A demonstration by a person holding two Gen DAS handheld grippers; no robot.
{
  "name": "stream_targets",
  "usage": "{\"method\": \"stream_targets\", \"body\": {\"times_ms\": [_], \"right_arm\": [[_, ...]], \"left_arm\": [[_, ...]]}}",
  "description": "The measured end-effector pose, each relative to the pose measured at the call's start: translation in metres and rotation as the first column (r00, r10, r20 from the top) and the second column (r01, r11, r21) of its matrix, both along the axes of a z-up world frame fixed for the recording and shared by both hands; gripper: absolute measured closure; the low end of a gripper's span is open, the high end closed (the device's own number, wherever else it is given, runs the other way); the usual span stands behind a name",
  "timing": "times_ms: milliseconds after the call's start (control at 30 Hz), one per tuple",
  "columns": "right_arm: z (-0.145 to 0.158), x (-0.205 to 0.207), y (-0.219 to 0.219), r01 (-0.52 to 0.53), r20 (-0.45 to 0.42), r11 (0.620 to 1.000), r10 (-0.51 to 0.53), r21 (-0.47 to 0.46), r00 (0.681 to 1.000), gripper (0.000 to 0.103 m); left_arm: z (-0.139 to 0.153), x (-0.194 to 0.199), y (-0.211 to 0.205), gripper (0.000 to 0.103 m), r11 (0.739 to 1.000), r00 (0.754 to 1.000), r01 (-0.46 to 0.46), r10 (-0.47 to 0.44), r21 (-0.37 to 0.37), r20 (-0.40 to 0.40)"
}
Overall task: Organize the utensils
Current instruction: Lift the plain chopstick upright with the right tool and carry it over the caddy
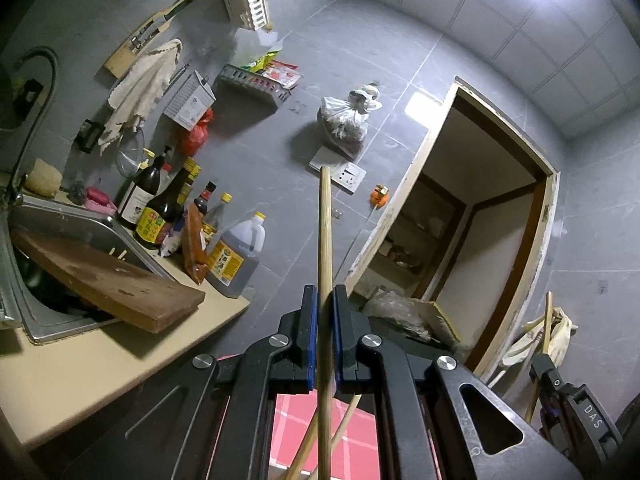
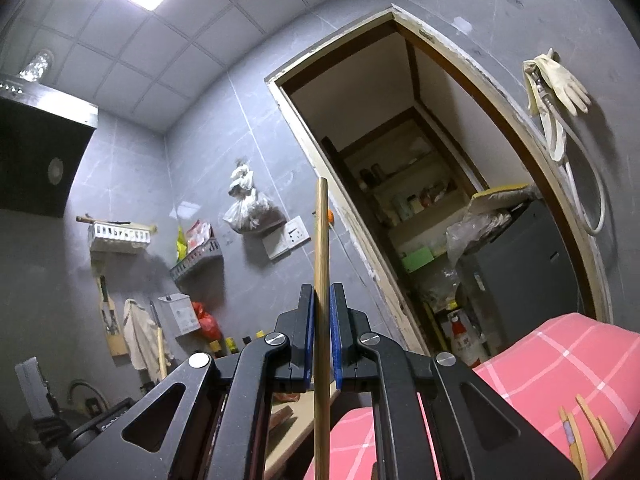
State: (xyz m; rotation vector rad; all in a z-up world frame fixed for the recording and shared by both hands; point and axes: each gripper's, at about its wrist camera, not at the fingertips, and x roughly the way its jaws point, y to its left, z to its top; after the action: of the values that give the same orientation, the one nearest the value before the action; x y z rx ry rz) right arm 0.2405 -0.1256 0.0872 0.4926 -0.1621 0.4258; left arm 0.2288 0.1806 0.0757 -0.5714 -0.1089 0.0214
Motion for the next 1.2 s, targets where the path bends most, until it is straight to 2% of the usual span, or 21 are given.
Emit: {"method": "stream_targets", "body": {"times_ms": [333,800,1200], "right_arm": [[-0.006,-0.001,0.006,0.022,-0.017,0.999,-0.022,-0.031,1.0,0.097],[-0.019,-0.005,0.02,0.035,-0.012,0.993,-0.036,-0.117,0.999,0.097],[-0.019,-0.005,0.02,0.028,-0.011,0.992,-0.029,-0.12,1.0,0.097]], "left_arm": [[-0.007,-0.005,-0.009,0.098,1.0,1.0,-0.013,0.013,0.026,0.005],[-0.02,-0.005,-0.029,0.097,0.992,1.0,-0.008,0.011,0.13,-0.02],[-0.021,-0.007,-0.027,0.097,0.995,1.0,-0.005,0.007,0.103,-0.018]]}}
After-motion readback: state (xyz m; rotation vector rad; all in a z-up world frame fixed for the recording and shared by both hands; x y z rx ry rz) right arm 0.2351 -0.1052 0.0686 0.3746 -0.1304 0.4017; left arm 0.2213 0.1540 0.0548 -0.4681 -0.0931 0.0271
